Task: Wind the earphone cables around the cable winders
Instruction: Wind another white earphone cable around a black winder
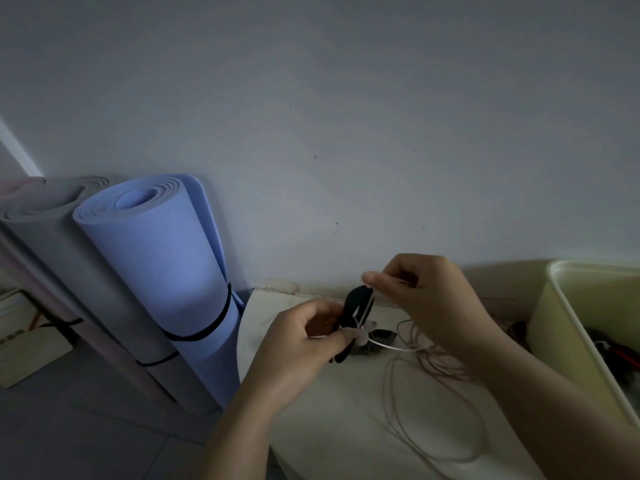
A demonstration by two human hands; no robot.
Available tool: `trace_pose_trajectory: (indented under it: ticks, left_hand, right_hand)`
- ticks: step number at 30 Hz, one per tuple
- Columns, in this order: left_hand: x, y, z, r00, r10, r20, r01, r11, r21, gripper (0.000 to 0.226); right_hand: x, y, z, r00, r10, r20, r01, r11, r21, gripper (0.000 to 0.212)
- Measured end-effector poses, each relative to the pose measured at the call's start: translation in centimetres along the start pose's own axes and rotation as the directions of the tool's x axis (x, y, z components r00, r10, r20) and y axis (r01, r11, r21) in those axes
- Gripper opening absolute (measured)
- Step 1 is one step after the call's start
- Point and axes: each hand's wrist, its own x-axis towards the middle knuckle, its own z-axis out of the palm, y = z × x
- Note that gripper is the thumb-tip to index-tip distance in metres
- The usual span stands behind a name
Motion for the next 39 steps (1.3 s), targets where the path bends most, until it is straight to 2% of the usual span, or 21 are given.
trace_pose_trajectory:
  ticks: [5, 7, 9, 11, 13, 16, 20, 23, 28, 30, 32, 34, 37, 39]
  left_hand:
    - [-0.2, -0.3, -0.5, 0.987, -0.001, 0.160, 0.006, 1.000, -0.028, 0.021]
    - [-0.4, -0.1, -0.5, 0.976, 0.027, 0.215, 0.009, 0.986, -0.166, 0.021]
    - [-0.4, -0.1, -0.4, 0.961, 0.087, 0.262, 0.016, 0.930, -0.367, 0.026]
    - [-0.2, -0.2, -0.4, 0.962, 0.102, 0.252, 0.056, 0.834, -0.549, 0.034]
    - [-0.1, 0.1, -0.2, 0.975, 0.069, 0.210, 0.081, 0.772, -0.631, 0.029]
    - [0.0, 0.3, -0.3, 0.991, -0.085, 0.100, 0.131, 0.668, -0.733, 0.025]
    - [0.4, -0.3, -0.8, 0.951, -0.307, -0.033, 0.140, 0.523, -0.841, 0.031]
    - [0.8, -0.6, -1.0, 0.902, -0.426, -0.077, 0.144, 0.464, -0.874, 0.014]
    - [1.4, -1.2, -1.2, 0.857, -0.482, -0.184, 0.108, 0.516, -0.849, 0.004]
    - [1.4, -1.3, -1.2, 0.857, -0.489, -0.162, 0.103, 0.470, -0.877, 0.002]
    - [1.2, -1.1, -1.3, 0.859, -0.499, -0.118, 0.091, 0.375, -0.923, 0.004]
    - [1.2, -1.1, -1.3, 0.858, -0.503, -0.107, 0.084, 0.342, -0.936, 0.005]
    - [1.3, -1.2, -1.1, 0.881, -0.454, -0.132, 0.074, 0.409, -0.910, 0.007]
    - [1.1, -1.1, -0.8, 0.920, -0.360, -0.154, 0.090, 0.578, -0.811, 0.012]
  right_hand:
    - [0.2, 0.3, -0.4, 0.995, 0.095, 0.014, -0.096, 0.982, 0.165, 0.033]
    - [0.3, 0.6, -0.1, 0.987, 0.157, 0.036, -0.161, 0.957, 0.242, 0.035]
    - [0.1, 0.9, 0.8, 0.977, 0.202, 0.074, -0.214, 0.936, 0.279, 0.039]
    - [-0.3, 1.0, 2.2, 0.960, 0.220, 0.175, -0.264, 0.919, 0.291, 0.037]
    - [-0.7, 0.8, 3.6, 0.932, 0.249, 0.265, -0.322, 0.902, 0.286, 0.040]
    - [-0.9, 0.6, 5.2, 0.913, 0.282, 0.294, -0.360, 0.896, 0.258, 0.040]
    - [-1.0, 0.5, 5.5, 0.921, 0.178, 0.346, -0.217, 0.973, 0.075, 0.038]
    - [-1.3, -0.1, 5.4, 0.896, 0.100, 0.434, -0.131, 0.991, 0.042, 0.027]
    - [-1.3, -0.2, 4.2, 0.910, -0.009, 0.415, 0.092, 0.979, -0.180, 0.026]
    - [-1.1, -0.3, 3.8, 0.918, -0.034, 0.394, 0.138, 0.961, -0.238, 0.024]
    - [-1.0, -0.2, 3.4, 0.928, -0.062, 0.369, 0.166, 0.952, -0.258, 0.023]
    - [-0.9, -0.2, 3.2, 0.931, -0.104, 0.350, 0.202, 0.945, -0.257, 0.022]
    - [-1.2, -0.5, 3.2, 0.917, -0.188, 0.351, 0.274, 0.937, -0.215, 0.020]
    - [-1.3, -0.8, 3.2, 0.901, -0.256, 0.351, 0.333, 0.926, -0.179, 0.018]
